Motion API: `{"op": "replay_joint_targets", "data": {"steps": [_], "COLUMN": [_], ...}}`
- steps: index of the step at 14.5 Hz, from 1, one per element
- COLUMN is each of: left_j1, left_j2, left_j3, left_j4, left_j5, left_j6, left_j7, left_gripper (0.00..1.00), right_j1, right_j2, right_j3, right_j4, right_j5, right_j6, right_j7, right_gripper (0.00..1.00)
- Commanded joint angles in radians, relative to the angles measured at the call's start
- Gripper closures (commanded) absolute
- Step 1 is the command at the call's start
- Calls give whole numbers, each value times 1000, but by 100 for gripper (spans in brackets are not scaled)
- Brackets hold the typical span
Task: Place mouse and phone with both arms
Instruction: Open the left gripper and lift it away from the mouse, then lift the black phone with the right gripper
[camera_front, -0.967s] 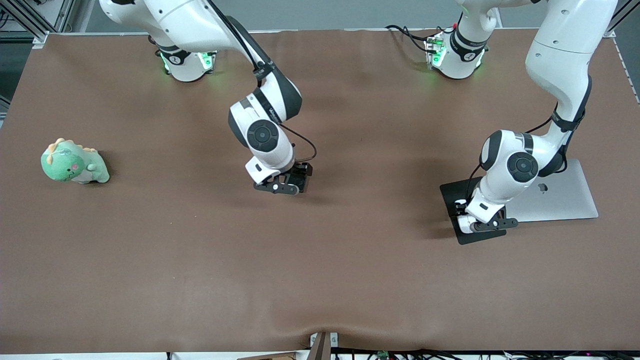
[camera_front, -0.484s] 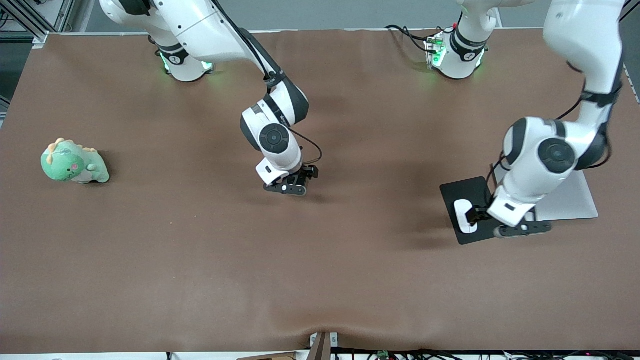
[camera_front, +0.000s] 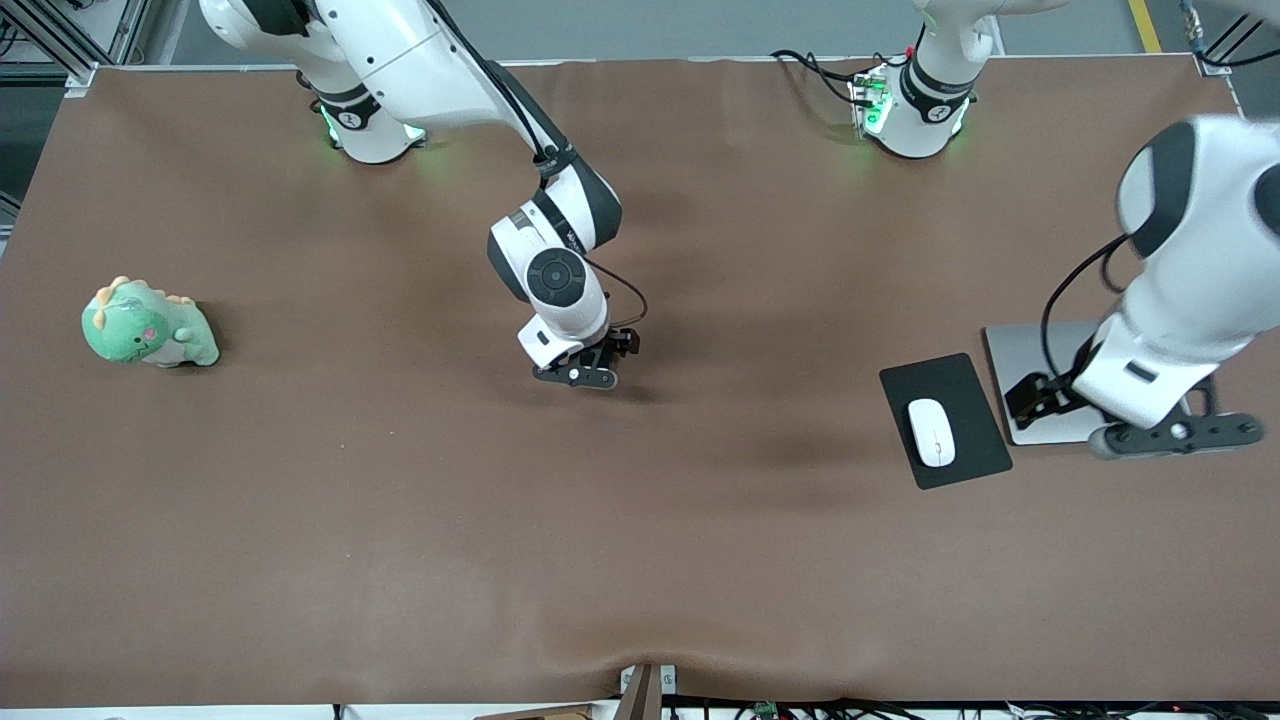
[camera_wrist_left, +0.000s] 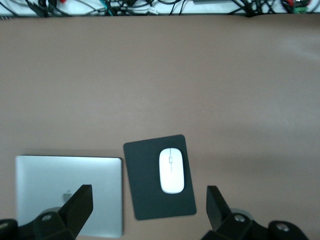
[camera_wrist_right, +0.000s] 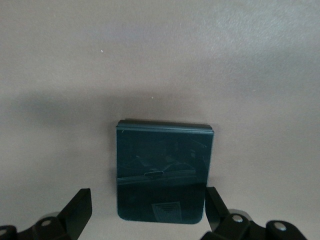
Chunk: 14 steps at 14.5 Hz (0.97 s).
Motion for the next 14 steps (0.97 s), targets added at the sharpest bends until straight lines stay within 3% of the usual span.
{"op": "replay_joint_targets", "data": {"steps": [1, 7, 10, 14], "left_j1": [16, 7, -93, -78], "left_j2": [-58, -222, -320, -339], "left_j3": [-11, 15, 143, 159], "left_j4": [36, -11, -109, -111], "left_j5": [-39, -126, -150, -163], "left_j6": [-107, -247, -281, -322], "left_j7": [90, 144, 149, 149], "left_gripper": [0, 0, 0, 0], "right_j1": [23, 31, 31, 14], "right_j2": [3, 5, 3, -6], "right_j3": [-16, -18, -20, -20], "right_j4": [-6, -25, -25, 35], "right_j5": [6, 3, -3, -42], "right_j6": [12, 31, 17, -138], "right_j7": [16, 16, 6, 13], "right_gripper": [0, 0, 0, 0]}}
